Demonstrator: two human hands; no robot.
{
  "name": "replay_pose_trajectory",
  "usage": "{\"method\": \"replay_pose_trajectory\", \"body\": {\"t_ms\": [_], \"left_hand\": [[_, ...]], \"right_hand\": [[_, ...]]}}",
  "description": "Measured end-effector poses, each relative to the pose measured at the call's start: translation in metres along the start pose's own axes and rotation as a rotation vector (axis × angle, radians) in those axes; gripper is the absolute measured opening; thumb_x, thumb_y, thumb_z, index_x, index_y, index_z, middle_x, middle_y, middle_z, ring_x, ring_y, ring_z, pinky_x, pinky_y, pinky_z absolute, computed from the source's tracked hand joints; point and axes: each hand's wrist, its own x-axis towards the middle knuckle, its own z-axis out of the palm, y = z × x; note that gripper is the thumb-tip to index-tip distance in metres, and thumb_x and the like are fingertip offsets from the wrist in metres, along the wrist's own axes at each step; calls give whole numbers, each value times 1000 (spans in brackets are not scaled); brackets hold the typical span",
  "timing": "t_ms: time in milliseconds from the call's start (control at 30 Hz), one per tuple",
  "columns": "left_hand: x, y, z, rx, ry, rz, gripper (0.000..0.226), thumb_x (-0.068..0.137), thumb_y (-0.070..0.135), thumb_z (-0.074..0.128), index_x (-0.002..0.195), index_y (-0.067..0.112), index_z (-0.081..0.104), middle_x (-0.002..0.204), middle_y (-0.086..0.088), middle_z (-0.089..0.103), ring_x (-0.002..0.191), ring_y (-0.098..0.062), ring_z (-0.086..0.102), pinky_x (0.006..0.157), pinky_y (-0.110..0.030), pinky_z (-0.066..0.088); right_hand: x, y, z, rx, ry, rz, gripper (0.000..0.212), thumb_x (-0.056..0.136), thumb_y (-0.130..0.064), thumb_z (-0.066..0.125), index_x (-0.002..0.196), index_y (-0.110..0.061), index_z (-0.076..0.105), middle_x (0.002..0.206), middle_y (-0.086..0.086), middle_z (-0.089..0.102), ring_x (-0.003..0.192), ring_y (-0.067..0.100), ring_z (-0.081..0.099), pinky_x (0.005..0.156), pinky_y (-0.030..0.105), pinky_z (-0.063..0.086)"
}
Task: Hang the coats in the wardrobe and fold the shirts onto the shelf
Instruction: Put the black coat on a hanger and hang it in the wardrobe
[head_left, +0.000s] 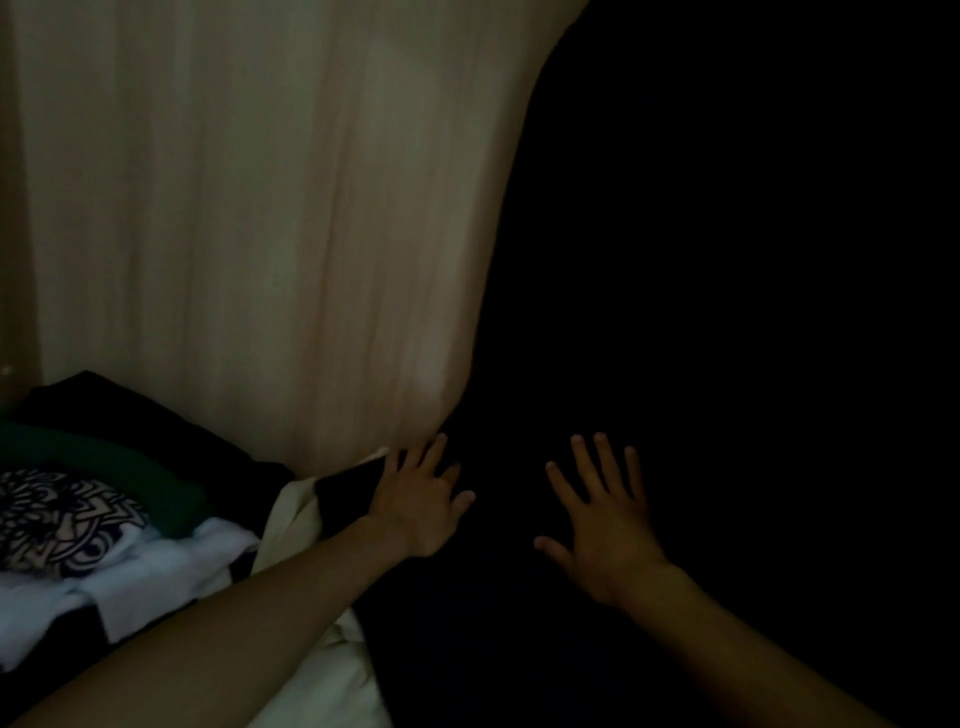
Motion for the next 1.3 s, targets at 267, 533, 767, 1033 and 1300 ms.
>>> {"method": "replay_pose_trajectory", "body": {"t_ms": [267, 533, 767, 1033, 1300], "left_hand": [[-51, -6, 20, -126, -211, -132, 101, 69, 94, -1, 153, 41, -14, 164, -2, -17, 149, -35, -20, 109, -61, -22], [-49, -11, 9, -174, -282, -110, 96, 74, 91, 7, 153, 40, -12, 165, -1, -11, 151, -34, -11, 113, -64, -10], [-80, 26, -38, -230, -91, -88, 84, 89, 78, 17, 157, 29, 10, 165, -4, 9, 152, -28, 3, 117, -62, -1], [-148, 58, -108, -142, 23, -98, 77, 92, 73, 21, 154, 27, 22, 162, -4, 22, 147, -27, 20, 118, -57, 15], [-274, 107, -159, -77, 79, -198, 73, 95, 68, 27, 152, 23, 27, 159, -5, 27, 144, -28, 24, 116, -58, 15]], "right_hand": [[-26, -28, 3, 38, -82, -49, 86, 92, -73, 23, 154, -27, -14, 158, 13, -29, 143, 37, -31, 112, 56, -22], [-74, -38, -4, 201, -54, -107, 82, 94, -67, 29, 155, -28, -9, 161, 8, -24, 146, 28, -27, 117, 44, -15], [-112, -33, -29, 391, 70, -86, 81, 94, -67, 31, 155, -30, -5, 163, 5, -14, 148, 23, -20, 118, 39, -13], [-173, -14, -53, 679, 197, -141, 78, 96, -62, 37, 156, -30, -1, 165, 2, 1, 151, 20, -5, 123, 38, 1], [-257, -13, -52, 715, 256, -287, 76, 97, -59, 39, 157, -27, 5, 164, 6, 1, 151, 23, -4, 123, 42, 4]]}}
